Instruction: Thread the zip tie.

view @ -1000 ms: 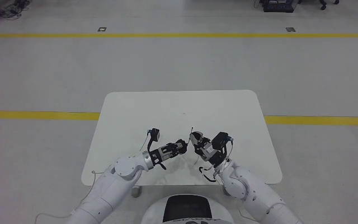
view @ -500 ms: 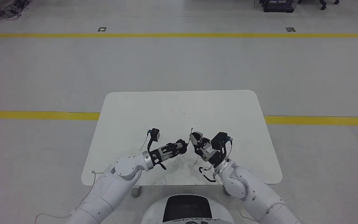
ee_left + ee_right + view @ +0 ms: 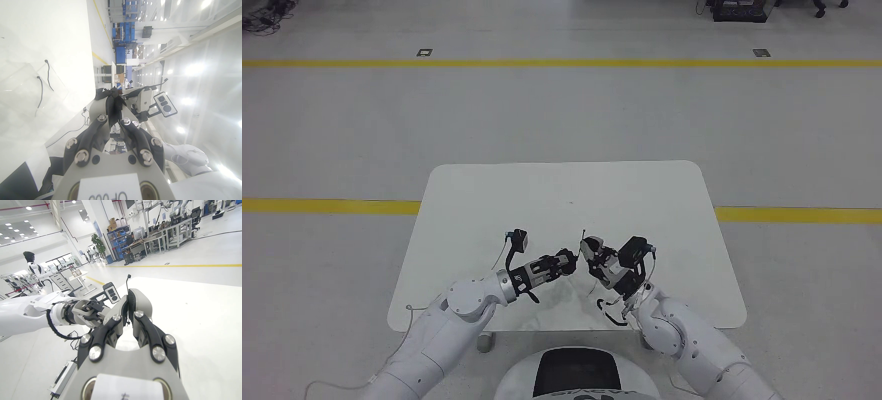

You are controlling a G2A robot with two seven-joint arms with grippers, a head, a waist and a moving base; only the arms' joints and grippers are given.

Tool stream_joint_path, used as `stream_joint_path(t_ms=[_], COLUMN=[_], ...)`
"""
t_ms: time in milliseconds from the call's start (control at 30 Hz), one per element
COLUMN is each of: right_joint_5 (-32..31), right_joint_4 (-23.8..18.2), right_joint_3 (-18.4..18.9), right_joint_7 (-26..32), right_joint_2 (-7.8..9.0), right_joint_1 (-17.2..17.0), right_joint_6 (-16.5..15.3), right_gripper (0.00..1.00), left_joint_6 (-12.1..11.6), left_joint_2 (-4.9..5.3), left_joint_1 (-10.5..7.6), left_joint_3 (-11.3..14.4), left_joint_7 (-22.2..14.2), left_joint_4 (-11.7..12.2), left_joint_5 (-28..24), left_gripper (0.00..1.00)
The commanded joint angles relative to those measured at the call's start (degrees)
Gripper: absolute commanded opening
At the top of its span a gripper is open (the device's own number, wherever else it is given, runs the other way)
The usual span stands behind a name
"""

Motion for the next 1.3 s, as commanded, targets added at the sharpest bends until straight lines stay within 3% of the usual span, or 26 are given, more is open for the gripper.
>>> stream_joint_path(t_ms=[0,433,1267], right_joint_5=[-0.02,-0.44,0.26], right_joint_4=[0.08,-1.73,-0.35], right_joint_3=[0.0,1.21,0.25], right_joint_7=[0.17,-1.38,0.03], right_joint_2=[-0.03,0.3,0.02], right_joint_1=[0.03,-1.2,0.23], right_joint_6=[0.0,0.0,0.0], right_gripper=[0.0,0.0,0.0], left_joint_6=[0.0,0.0,0.0], left_joint_2=[0.0,0.0,0.0], left_joint_1=[0.0,0.0,0.0], left_joint_3=[0.0,0.0,0.0], left_joint_7=[0.0,0.0,0.0], left_joint_4=[0.0,0.0,0.0], left_joint_5=[0.0,0.0,0.0], left_gripper=[0.0,0.0,0.0])
